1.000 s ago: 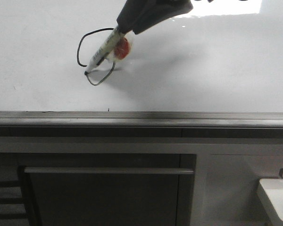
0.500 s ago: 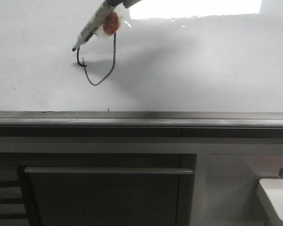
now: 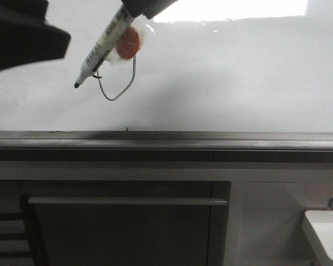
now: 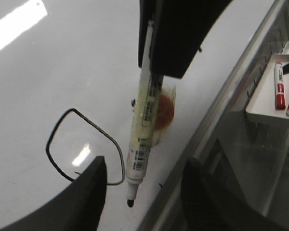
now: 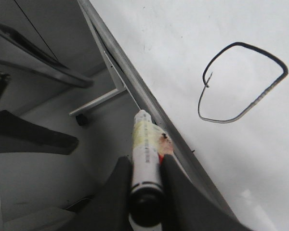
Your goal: Write number 0 on whiteboard
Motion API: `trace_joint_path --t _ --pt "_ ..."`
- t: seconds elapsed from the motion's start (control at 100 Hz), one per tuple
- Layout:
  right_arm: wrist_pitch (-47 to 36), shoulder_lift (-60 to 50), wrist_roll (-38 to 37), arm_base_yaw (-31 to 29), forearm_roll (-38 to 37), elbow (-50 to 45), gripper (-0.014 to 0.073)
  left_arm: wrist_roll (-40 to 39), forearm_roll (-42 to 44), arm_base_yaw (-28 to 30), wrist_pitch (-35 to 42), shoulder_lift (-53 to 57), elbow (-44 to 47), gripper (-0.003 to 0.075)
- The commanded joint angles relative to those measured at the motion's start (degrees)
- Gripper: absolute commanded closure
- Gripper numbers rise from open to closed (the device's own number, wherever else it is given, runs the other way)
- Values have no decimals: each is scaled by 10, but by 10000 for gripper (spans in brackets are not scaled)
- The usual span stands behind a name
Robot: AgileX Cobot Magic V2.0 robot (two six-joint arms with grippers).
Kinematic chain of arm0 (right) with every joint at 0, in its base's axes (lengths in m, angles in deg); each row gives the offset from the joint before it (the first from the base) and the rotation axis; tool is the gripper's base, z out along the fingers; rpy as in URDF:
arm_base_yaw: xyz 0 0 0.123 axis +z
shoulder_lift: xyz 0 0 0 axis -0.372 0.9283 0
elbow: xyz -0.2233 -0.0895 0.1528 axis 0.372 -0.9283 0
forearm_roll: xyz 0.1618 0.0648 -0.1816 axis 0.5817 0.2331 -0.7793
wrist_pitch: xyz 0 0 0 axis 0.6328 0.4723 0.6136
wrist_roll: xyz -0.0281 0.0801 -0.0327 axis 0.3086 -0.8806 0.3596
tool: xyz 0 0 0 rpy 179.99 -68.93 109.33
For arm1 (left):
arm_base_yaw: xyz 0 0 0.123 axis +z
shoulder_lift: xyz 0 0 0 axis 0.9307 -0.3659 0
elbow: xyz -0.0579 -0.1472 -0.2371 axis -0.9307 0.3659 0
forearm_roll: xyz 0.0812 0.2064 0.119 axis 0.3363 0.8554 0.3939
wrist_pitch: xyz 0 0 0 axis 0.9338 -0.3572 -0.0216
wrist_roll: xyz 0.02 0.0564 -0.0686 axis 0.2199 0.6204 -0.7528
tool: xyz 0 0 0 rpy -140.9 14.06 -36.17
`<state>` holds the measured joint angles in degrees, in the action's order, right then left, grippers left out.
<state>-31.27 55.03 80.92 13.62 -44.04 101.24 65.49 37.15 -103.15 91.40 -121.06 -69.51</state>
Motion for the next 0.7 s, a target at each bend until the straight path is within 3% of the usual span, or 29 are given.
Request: trace_joint_path --t 0.0,0.44,0.51,0.63,0.69 --pt "-13 -22 8 0 10 19 639 1 -12 0 43 -33 -31 398" --pt "-7 -22 8 16 10 19 639 2 -12 2 59 -128 -82 427" --pt "-9 -22 8 15 10 19 639 2 -12 2 59 -128 -82 504" --pt "-10 -22 8 15 10 19 639 2 -12 2 57 -128 -82 707" --pt "-13 -22 8 15 10 19 639 2 -10 2 54 -128 -82 741"
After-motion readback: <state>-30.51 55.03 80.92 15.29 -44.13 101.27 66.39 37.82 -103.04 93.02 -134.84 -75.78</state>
